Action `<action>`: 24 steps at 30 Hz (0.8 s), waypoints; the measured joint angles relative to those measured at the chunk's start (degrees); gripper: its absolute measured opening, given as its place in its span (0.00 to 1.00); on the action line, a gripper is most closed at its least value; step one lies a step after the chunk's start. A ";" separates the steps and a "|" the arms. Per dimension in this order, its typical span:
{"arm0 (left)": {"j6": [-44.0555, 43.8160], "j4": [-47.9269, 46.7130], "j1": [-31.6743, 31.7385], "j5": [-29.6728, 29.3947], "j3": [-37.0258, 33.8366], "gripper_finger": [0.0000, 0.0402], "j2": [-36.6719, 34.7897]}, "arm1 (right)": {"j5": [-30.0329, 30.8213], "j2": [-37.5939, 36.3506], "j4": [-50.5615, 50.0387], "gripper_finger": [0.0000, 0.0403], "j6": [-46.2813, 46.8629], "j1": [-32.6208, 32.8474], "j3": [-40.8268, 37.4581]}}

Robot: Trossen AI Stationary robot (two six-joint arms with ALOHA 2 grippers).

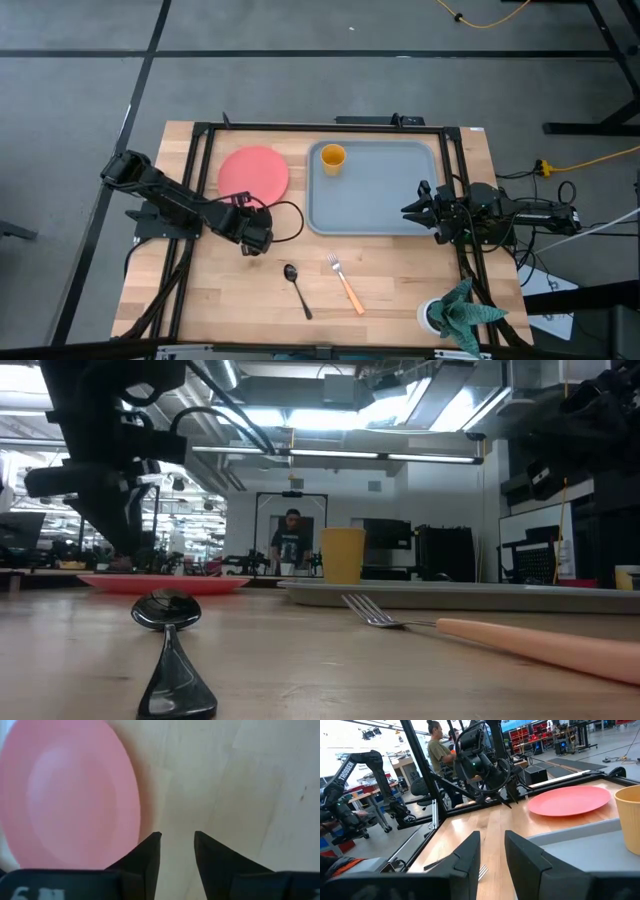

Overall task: Pick and place plate/cup/fork/spoon on tray
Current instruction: Put the pink plate on the gray tray to the right of the yellow cup

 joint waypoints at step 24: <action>8.28 5.40 0.88 -7.91 -6.46 0.27 -0.02 | 0.00 0.02 0.02 0.23 -0.51 0.00 0.01</action>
